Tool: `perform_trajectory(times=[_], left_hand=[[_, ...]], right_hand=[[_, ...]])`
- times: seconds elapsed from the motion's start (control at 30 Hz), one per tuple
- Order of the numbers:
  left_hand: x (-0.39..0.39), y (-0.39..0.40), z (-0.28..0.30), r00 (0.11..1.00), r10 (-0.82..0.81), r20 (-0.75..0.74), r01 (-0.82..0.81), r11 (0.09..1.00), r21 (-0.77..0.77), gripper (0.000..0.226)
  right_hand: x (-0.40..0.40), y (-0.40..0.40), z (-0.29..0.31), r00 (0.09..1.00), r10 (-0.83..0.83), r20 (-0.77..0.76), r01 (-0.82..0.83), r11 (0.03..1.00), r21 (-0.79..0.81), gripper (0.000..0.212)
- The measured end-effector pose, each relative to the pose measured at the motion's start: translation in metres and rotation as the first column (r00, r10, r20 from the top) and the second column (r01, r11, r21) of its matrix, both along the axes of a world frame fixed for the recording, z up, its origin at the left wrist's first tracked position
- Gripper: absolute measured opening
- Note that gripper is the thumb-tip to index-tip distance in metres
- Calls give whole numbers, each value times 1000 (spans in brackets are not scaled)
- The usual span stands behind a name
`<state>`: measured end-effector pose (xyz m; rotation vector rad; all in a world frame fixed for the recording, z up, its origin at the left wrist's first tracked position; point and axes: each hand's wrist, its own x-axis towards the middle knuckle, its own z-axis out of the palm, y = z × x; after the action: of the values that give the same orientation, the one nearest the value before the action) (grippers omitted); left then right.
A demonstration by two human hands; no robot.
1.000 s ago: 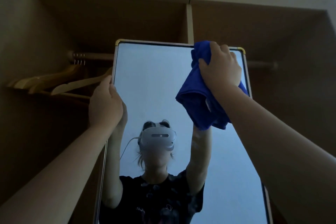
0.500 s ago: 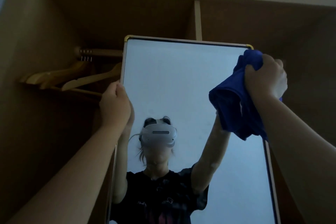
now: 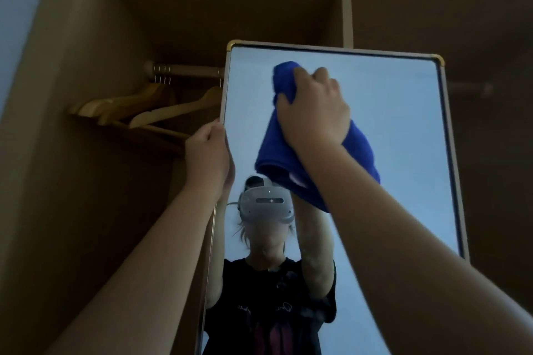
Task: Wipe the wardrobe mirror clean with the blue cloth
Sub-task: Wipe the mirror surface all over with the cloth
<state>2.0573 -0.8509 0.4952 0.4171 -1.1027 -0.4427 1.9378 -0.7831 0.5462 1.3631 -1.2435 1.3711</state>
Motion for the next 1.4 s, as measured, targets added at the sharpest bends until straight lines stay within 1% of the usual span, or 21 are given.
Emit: perform_trajectory(times=[0.03, 0.07, 0.13, 0.17, 0.23, 0.37, 0.4, 0.43, 0.5, 0.53, 0.6, 0.67, 0.73, 0.83, 0.97, 1.07, 1.2, 1.27, 1.4], left_hand=[[2, 1, -3, 996, -90, -15, 90, 995, 39, 31], [5, 3, -6, 977, -212, -20, 213, 975, 65, 30], [11, 3, -11, 895, -445, -32, 446, 892, 68, 27], [14, 2, -13, 858, -511, -41, 513, 856, 67, 27], [18, 1, -16, 830, -556, -43, 557, 826, 82, 27], [15, 1, -17, 869, -495, -6, 493, 866, 81, 22], [14, 2, -17, 893, -451, 5, 449, 890, 84, 22], [12, 2, -17, 926, -377, 20, 374, 923, 87, 23], [8, 4, -17, 983, -180, 36, 176, 980, 97, 30], [6, 6, -17, 995, -97, 32, 93, 991, 98, 30], [1, 4, -17, 999, 17, 36, -21, 994, 110, 21], [-2, 1, -17, 997, 72, 21, -74, 991, 114, 26], [-6, -1, -18, 992, 123, -7, -123, 989, 77, 27], [-11, 3, -22, 970, 243, 10, -243, 970, 8, 29], [-13, 4, -29, 939, 344, 19, -343, 938, -40, 35], [-12, 4, -30, 936, 351, 23, -349, 936, -47, 35], [-9, 3, -33, 946, 323, 41, -321, 946, -44, 33], [-8, 1, -36, 965, 263, 23, -262, 965, -23, 29], [-7, 4, -37, 991, 114, -65, -112, 993, 27, 24]], right_hand=[[14, -4, -5, 999, 16, -46, -16, 1000, -3, 32], [29, -9, -11, 996, 32, -84, -32, 999, -8, 32], [52, -19, -23, 989, 46, -143, -50, 999, -23, 32], [60, -23, -28, 986, 39, -161, -46, 998, -38, 31], [66, -29, -34, 985, 16, -174, -28, 997, -66, 31], [58, -30, -30, 976, 11, -219, -28, 997, -73, 31], [55, -28, -29, 972, 9, -233, -27, 997, -73, 31], [50, -27, -28, 970, 5, -242, -22, 997, -71, 31], [36, -23, -26, 972, -12, -234, -2, 998, -59, 32], [26, -20, -25, 977, -21, -213, 10, 999, -50, 33], [0, -12, -22, 988, -37, -150, 33, 999, -34, 34], [-28, -4, -19, 995, -57, -80, 56, 998, -18, 37], [-56, 4, -19, 998, -58, -9, 58, 998, -11, 38], [-95, 12, -22, 993, -41, 112, 45, 998, -33, 36], [-139, 20, -31, 968, -54, 246, 68, 997, -47, 36], [-158, 25, -37, 947, -38, 319, 60, 996, -59, 38], [-171, 29, -43, 924, -44, 380, 67, 997, -47, 40], [-170, 28, -44, 910, -37, 413, 66, 996, -56, 40], [-151, 22, -41, 852, 21, 523, 43, 993, -109, 41]])
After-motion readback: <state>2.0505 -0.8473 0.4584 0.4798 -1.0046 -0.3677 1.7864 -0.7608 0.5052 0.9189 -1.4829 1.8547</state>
